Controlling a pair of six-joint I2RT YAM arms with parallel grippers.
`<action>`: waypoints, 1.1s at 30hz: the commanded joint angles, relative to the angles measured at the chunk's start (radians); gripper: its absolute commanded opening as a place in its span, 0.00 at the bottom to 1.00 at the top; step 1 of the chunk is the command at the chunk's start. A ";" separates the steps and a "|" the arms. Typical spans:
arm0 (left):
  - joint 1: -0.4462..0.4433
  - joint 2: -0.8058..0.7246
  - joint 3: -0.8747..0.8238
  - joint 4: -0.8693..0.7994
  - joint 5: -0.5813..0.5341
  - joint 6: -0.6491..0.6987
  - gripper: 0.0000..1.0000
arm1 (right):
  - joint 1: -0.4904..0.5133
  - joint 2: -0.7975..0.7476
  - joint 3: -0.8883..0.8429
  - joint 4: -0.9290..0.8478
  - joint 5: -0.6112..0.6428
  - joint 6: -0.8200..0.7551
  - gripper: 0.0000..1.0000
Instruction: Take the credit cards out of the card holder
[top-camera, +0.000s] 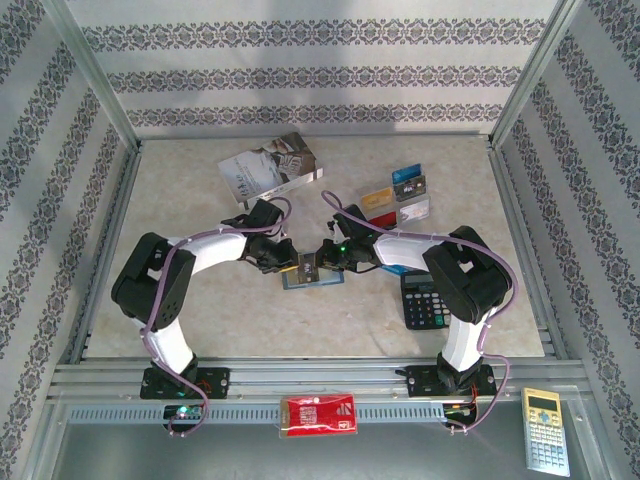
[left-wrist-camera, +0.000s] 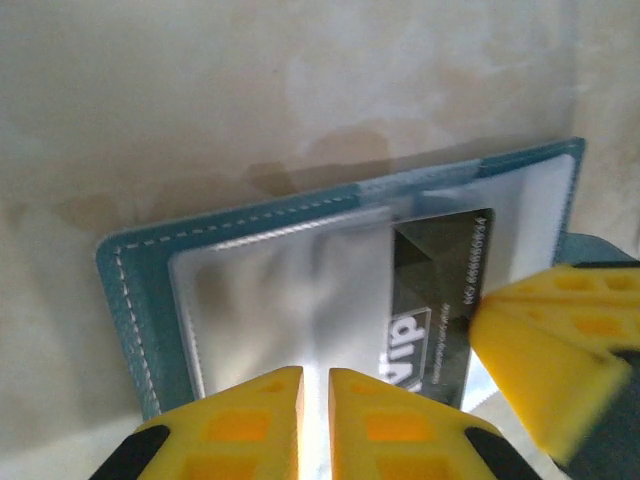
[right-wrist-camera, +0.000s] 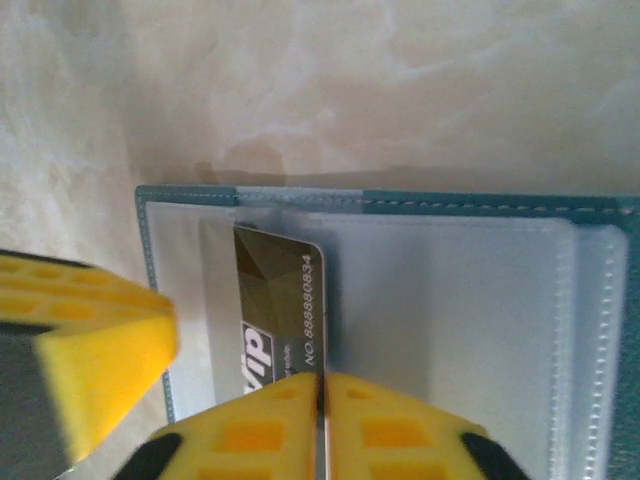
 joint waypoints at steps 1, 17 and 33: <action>-0.013 0.026 -0.001 0.028 0.009 -0.015 0.12 | -0.015 0.017 0.007 0.049 -0.080 0.005 0.19; -0.013 0.060 -0.040 -0.024 -0.063 0.016 0.05 | -0.027 0.052 -0.024 0.143 -0.176 0.053 0.18; -0.013 0.025 -0.027 -0.044 -0.062 0.016 0.06 | -0.028 0.012 -0.033 0.089 -0.097 -0.003 0.04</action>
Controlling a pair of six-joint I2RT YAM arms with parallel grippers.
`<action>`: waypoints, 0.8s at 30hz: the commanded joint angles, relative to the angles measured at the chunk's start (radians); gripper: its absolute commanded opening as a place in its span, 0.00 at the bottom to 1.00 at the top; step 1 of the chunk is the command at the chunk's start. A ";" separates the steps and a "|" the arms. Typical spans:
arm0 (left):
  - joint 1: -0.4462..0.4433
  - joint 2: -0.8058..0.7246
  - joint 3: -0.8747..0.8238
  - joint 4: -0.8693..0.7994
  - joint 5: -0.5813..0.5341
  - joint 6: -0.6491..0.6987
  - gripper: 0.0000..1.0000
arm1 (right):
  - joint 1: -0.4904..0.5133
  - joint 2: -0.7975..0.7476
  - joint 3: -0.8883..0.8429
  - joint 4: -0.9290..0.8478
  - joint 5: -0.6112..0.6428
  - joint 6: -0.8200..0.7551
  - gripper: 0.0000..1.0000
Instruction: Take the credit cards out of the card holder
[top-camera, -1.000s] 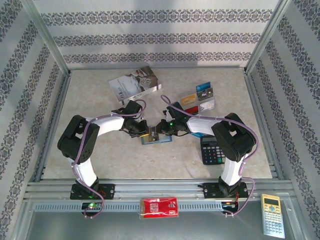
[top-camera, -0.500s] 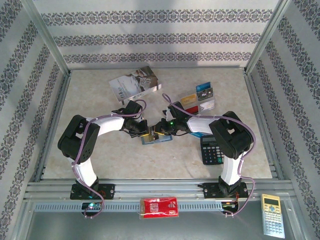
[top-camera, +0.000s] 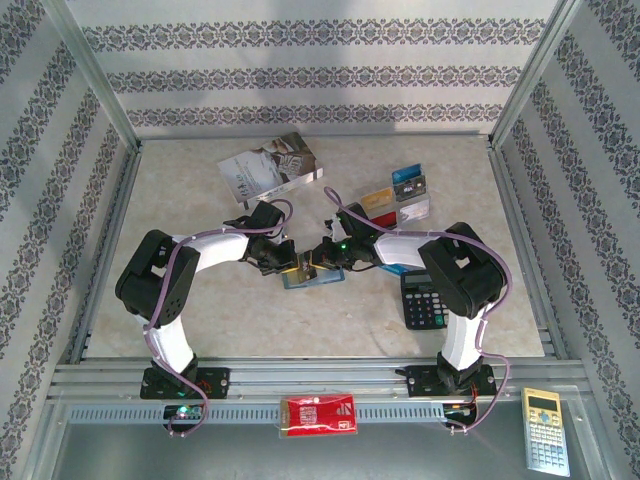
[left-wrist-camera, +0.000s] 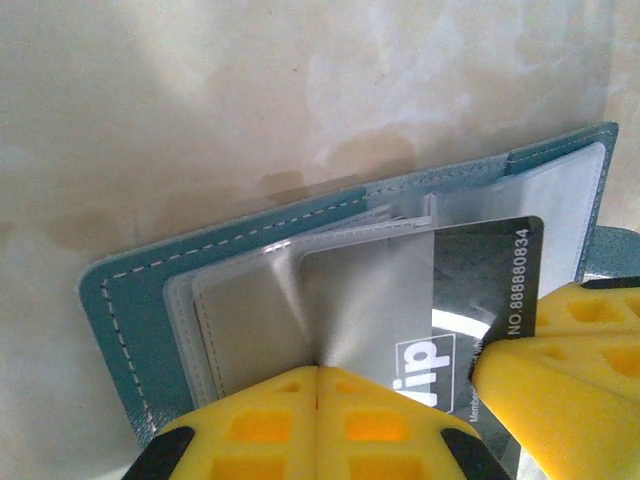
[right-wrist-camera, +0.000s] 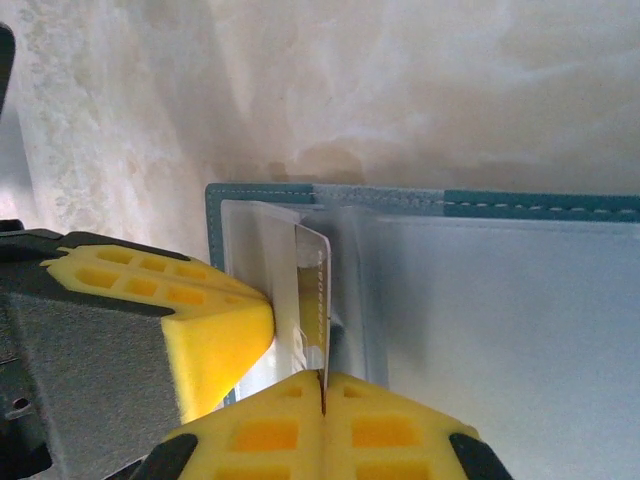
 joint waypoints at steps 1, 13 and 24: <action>-0.013 -0.014 -0.021 -0.065 -0.059 0.011 0.07 | -0.002 -0.034 -0.022 -0.032 0.059 -0.036 0.04; 0.016 -0.190 -0.013 -0.118 -0.104 0.011 0.22 | -0.001 -0.232 -0.051 -0.090 0.193 -0.167 0.00; 0.116 -0.359 -0.065 -0.147 -0.159 0.031 0.57 | -0.047 -0.416 -0.098 -0.108 0.274 -0.231 0.00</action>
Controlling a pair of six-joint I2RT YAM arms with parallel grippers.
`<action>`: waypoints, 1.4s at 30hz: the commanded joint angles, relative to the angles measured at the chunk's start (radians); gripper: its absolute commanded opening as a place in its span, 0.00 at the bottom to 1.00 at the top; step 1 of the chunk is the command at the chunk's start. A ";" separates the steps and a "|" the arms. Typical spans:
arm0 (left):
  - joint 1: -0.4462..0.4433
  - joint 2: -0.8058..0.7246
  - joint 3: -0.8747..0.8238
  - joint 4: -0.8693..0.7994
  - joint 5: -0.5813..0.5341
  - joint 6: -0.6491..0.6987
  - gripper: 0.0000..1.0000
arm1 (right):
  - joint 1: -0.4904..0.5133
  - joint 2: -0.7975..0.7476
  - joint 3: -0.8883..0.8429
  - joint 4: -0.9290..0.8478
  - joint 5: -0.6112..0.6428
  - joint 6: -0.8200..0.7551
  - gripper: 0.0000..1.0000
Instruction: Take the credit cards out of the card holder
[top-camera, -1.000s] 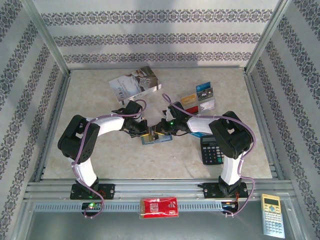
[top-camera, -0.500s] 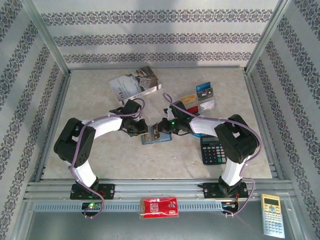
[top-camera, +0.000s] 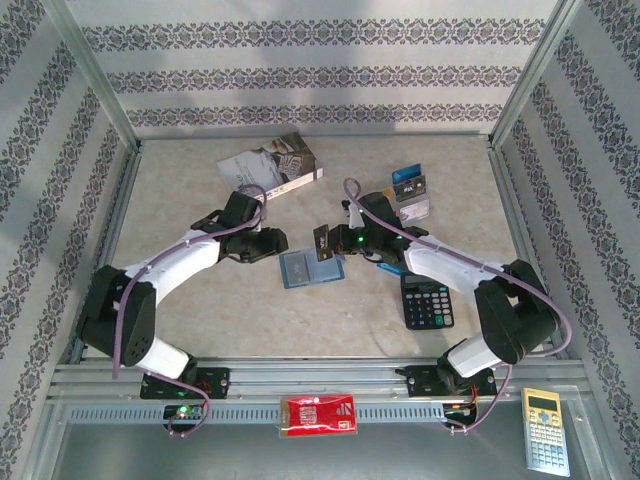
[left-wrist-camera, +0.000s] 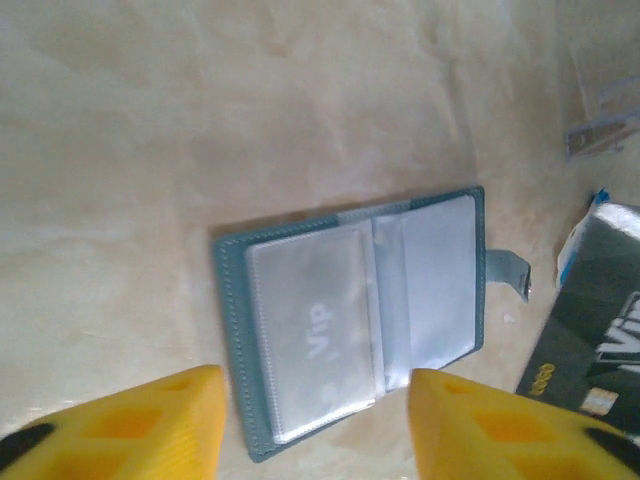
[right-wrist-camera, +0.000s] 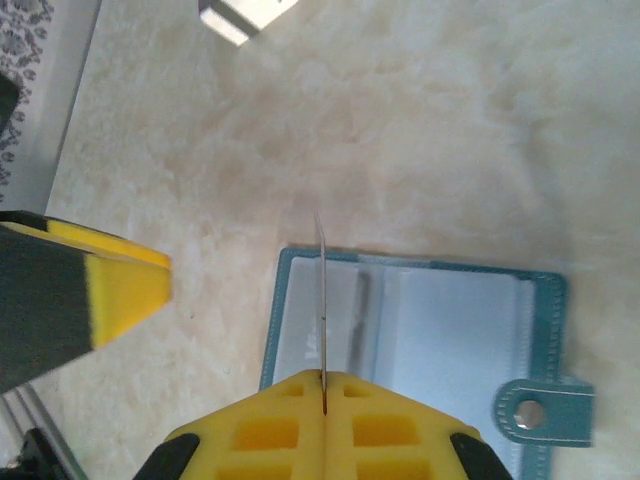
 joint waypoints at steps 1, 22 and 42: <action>0.049 -0.066 -0.025 -0.052 -0.035 0.026 0.60 | -0.026 -0.061 -0.023 -0.021 0.042 -0.044 0.00; 0.145 -0.322 -0.128 -0.064 -0.142 0.158 1.00 | -0.353 -0.081 0.259 -0.529 0.497 0.125 0.00; 0.145 -0.308 -0.143 -0.038 -0.102 0.125 1.00 | -0.348 0.235 0.586 -0.551 0.786 0.606 0.00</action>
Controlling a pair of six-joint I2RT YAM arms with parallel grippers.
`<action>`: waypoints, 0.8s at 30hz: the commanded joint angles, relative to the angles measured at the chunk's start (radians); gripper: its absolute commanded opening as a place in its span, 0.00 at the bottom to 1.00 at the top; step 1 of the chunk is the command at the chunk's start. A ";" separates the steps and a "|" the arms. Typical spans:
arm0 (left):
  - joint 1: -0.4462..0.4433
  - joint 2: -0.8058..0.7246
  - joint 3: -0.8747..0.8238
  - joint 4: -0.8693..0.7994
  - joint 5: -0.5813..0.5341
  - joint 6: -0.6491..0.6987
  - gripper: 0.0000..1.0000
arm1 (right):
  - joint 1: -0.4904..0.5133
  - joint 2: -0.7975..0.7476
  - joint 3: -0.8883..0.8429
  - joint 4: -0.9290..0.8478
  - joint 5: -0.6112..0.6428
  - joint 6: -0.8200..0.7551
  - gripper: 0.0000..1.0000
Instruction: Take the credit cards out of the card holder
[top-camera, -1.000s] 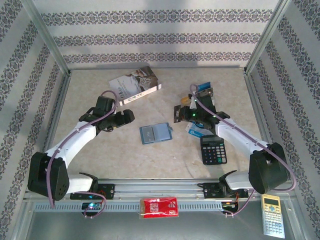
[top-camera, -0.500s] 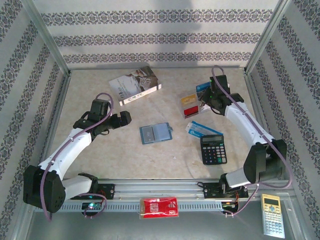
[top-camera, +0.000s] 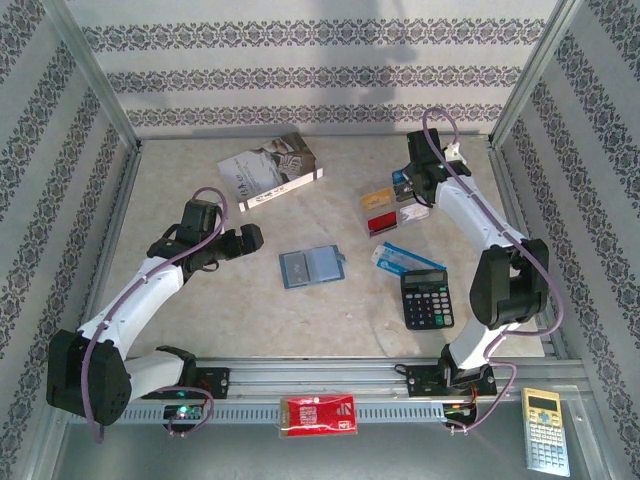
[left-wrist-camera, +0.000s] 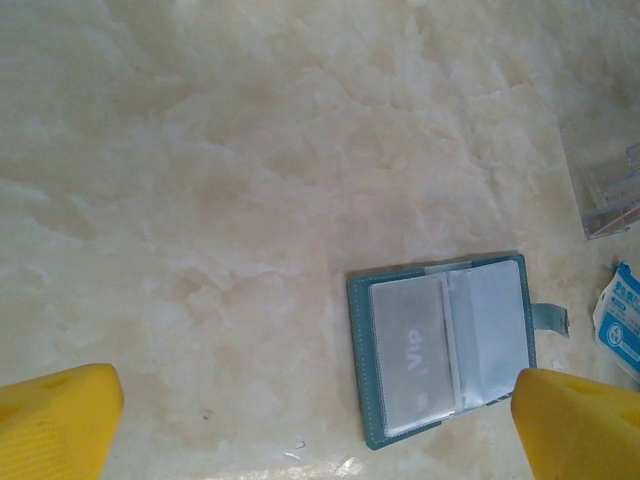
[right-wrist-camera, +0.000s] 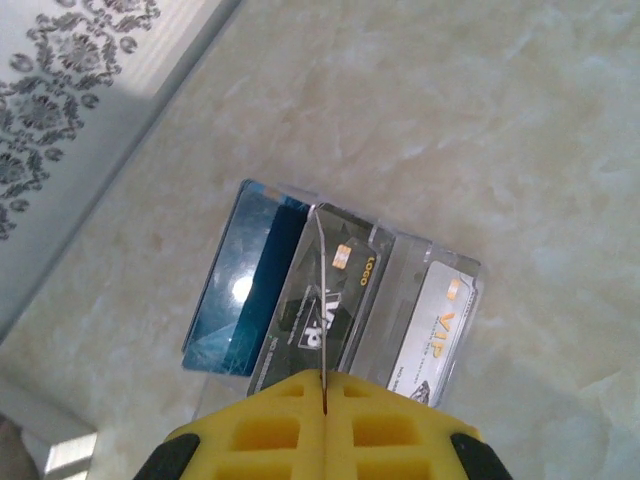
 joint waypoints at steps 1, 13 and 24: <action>0.008 0.006 -0.010 0.009 0.010 -0.004 1.00 | 0.008 0.038 0.052 -0.033 0.070 0.121 0.00; 0.008 0.023 -0.018 0.008 -0.002 -0.019 1.00 | 0.007 0.163 0.138 -0.061 0.044 0.228 0.00; 0.008 0.040 -0.019 0.014 0.004 -0.026 1.00 | 0.004 0.224 0.159 -0.065 0.006 0.280 0.00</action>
